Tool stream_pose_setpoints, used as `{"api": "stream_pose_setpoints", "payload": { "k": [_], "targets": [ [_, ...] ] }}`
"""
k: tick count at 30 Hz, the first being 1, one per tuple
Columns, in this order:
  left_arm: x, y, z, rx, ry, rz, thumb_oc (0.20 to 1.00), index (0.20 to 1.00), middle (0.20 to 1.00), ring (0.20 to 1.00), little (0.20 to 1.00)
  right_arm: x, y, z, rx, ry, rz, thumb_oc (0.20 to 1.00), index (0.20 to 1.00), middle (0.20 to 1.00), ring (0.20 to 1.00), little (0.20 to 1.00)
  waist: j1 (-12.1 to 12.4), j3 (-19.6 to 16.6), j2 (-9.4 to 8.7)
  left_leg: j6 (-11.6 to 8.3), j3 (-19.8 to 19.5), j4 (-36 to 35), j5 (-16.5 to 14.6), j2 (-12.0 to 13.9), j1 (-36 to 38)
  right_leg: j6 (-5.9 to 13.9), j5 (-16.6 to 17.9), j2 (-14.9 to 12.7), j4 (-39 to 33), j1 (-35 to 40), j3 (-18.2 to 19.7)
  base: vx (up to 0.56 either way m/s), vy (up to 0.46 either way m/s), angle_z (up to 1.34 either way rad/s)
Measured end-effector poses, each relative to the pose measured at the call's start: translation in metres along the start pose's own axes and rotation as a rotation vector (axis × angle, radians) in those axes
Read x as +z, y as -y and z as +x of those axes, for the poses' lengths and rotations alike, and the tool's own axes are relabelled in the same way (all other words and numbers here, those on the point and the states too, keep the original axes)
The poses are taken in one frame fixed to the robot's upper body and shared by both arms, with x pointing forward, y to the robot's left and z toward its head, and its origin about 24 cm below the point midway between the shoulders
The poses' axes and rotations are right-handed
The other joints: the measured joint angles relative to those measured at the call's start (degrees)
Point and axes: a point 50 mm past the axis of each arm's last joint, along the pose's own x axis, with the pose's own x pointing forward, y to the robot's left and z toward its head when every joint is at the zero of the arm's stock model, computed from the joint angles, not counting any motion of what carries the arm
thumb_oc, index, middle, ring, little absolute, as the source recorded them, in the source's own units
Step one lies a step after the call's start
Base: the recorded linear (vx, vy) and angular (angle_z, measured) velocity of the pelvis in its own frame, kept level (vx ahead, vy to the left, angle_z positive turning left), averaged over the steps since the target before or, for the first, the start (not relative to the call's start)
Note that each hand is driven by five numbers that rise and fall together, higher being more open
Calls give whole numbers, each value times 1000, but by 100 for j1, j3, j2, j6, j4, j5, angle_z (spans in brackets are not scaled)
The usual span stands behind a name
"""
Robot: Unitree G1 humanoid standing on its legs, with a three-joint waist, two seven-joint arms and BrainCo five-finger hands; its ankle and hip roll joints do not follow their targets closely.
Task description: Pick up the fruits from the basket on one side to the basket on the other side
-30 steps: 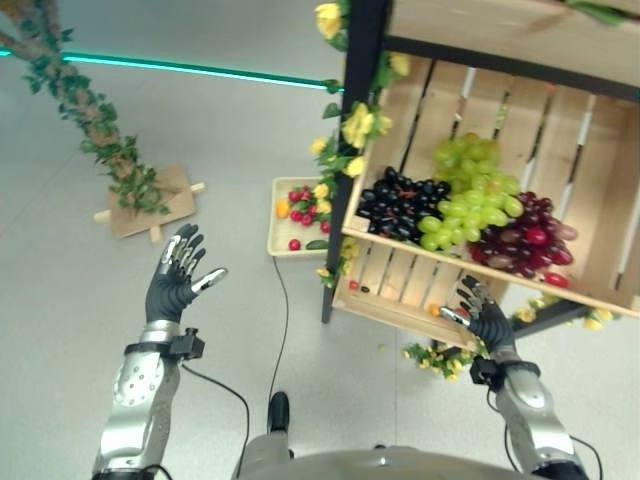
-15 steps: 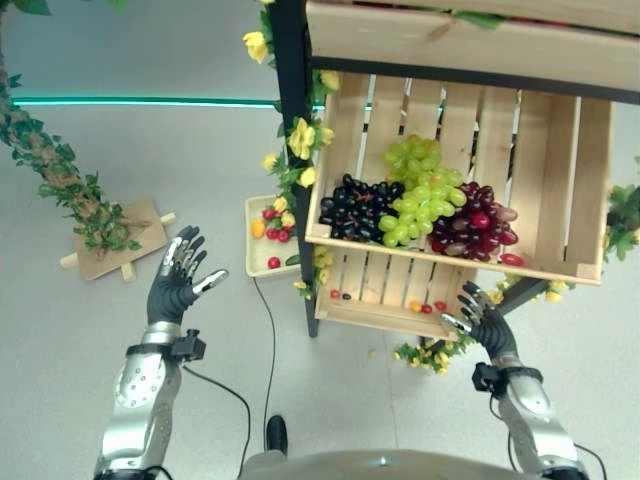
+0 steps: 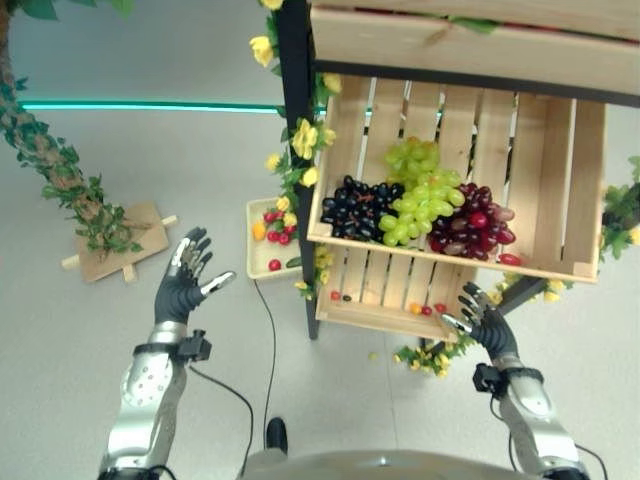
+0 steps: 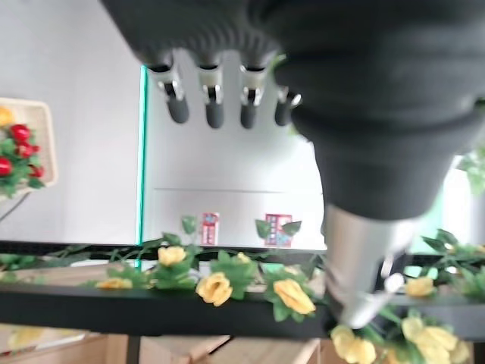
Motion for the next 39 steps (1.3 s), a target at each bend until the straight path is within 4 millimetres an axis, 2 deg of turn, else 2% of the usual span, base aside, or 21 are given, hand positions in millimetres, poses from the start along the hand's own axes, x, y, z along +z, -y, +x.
{"api": "stream_pose_setpoints", "payload": {
  "k": [3,6,8,9,10,11,14,15,17,23,26,27,28,29,30,32,33,34,35,36,39],
  "targets": [
    [2,-2,2,12,11,10,1000,1000,1000,1000,1000,2,-2,5,7,6,-6,1000,1000,1000,1000,1000,-3,139,-19,57,261,-10,-30,0,-2,86,5,-178,221,-302,218,-232,128,-47],
    [8,-3,8,0,37,68,1000,1000,1000,1000,1000,15,-10,16,41,48,-23,1000,1000,1000,1000,1000,-21,298,105,227,567,124,-22,-65,-356,205,366,-272,126,-766,403,-320,117,-58],
    [11,-4,9,10,51,64,1000,1000,1000,1000,1000,15,-15,17,74,45,-52,1000,1000,1000,1000,1000,193,363,228,384,875,-9,33,89,-384,183,600,-256,26,-748,270,-212,55,-64],
    [11,-3,11,13,54,57,1000,1000,1000,1000,1000,15,-15,17,78,41,-62,1000,1000,1000,1000,1000,194,392,277,397,855,52,41,126,-412,166,274,-246,603,-846,265,-138,-32,-48],
    [12,0,12,15,63,44,1000,1000,1000,1000,1000,13,-16,15,88,32,-78,1000,1000,1000,1000,1000,290,383,302,409,861,103,65,155,-408,299,-107,-248,1570,-801,354,-212,-172,0],
    [13,1,13,12,72,42,1000,1000,1000,1000,1000,11,-16,14,93,25,-91,1000,1000,1000,1000,1000,351,358,292,381,842,148,28,159,-364,316,-216,-242,1773,-542,476,-157,-157,-9],
    [11,-4,8,27,60,51,1000,1000,1000,1000,1000,16,-18,16,104,47,-99,1000,1000,1000,1000,1000,641,291,241,251,892,175,122,204,-435,385,-506,-234,1103,-45,385,-206,-183,-12],
    [10,-5,5,31,54,52,1000,1000,1000,1000,1000,18,-21,16,113,57,-96,1000,1000,1000,1000,1000,734,228,134,131,888,222,220,171,-529,209,-678,-231,584,78,303,-279,-214,-14],
    [-1,0,-3,49,15,14,1000,1000,1000,1000,1000,20,-19,17,115,58,-109,1000,1000,1000,1000,1000,792,201,316,2,684,298,386,413,-687,-22,-696,66,327,133,191,-380,-277,6],
    [-12,-1,-17,64,-47,12,1000,1000,1000,1000,1000,15,-11,11,114,30,-140,1000,1000,1000,1000,1000,907,212,509,-448,169,214,821,992,-712,-492,-1011,758,1173,-198,-40,-286,-244,9],
    [-19,8,-20,52,-71,-15,1000,1000,1000,1000,1000,9,9,1,67,-7,-180,1000,1000,1000,1000,1000,770,320,765,-488,-70,-111,1416,1181,-724,-830,-1246,1028,1614,-243,-413,-215,-186,70],
    [-21,9,-23,50,-85,-15,1000,1000,1000,1000,1000,5,10,-2,56,-19,-170,1000,1000,1000,1000,1000,808,318,782,-455,-44,-149,1365,1121,-735,-941,-1269,1056,1676,-274,-495,-280,-153,62],
    [-23,7,-27,52,-98,-9,1000,1000,1000,1000,1000,4,10,-3,60,-24,-173,1000,1000,1000,1000,1000,905,276,826,-351,-34,-242,1108,1065,-688,-973,-1285,1065,1743,-331,-517,-407,-137,38],
    [-24,5,-27,54,-105,7,1000,1000,1000,1000,1000,2,9,-4,58,-27,-168,1000,1000,1000,1000,1000,930,313,753,-338,85,-280,243,1031,-763,-1047,-1112,1094,1632,-377,-605,-322,-113,39],
    [-23,4,-25,55,-96,16,1000,1000,1000,1000,1000,2,8,-4,57,-26,-162,1000,1000,1000,1000,1000,919,388,607,-395,169,-217,38,995,-842,-1077,-986,966,1471,-349,-625,-335,-96,65],
    [-23,4,-23,56,-95,24,1000,1000,1000,1000,1000,6,5,-1,62,-9,-157,1000,1000,1000,1000,1000,922,353,419,-273,116,446,-68,708,-913,-1217,-602,822,970,-369,-817,-303,-58,49],
    [-22,2,-23,60,-93,28,1000,1000,1000,1000,1000,9,2,3,67,5,-153,1000,1000,1000,1000,1000,940,352,359,-331,76,839,-116,606,-880,-1255,-514,750,877,-409,-824,-244,-58,9],
    [-24,1,-25,69,-101,30,1000,1000,1000,1000,1000,13,-2,7,74,28,-140,1000,1000,1000,1000,1000,890,354,171,-399,-15,1520,-168,395,-857,-1225,-354,622,651,-343,-894,-83,-24,11],
    [-24,1,-25,67,-100,33,1000,1000,1000,1000,1000,15,-3,7,76,34,-137,1000,1000,1000,1000,1000,866,309,121,-401,-39,1597,-170,335,-751,-1242,-230,599,497,-328,-942,-105,0,28],
    [-21,0,-22,61,-87,37,1000,1000,1000,1000,1000,17,-6,9,84,46,-121,1000,1000,1000,1000,1000,760,292,75,-466,-270,2192,-357,222,-620,-1259,-103,553,360,-341,-985,-70,60,25],
    [-20,-4,-22,71,-81,43,1000,1000,1000,1000,1000,16,-9,9,94,45,-101,1000,1000,1000,1000,1000,659,252,-11,-496,-753,2446,-812,132,-73,-1259,62,589,168,-335,-967,-34,91,15]
  ]
}}
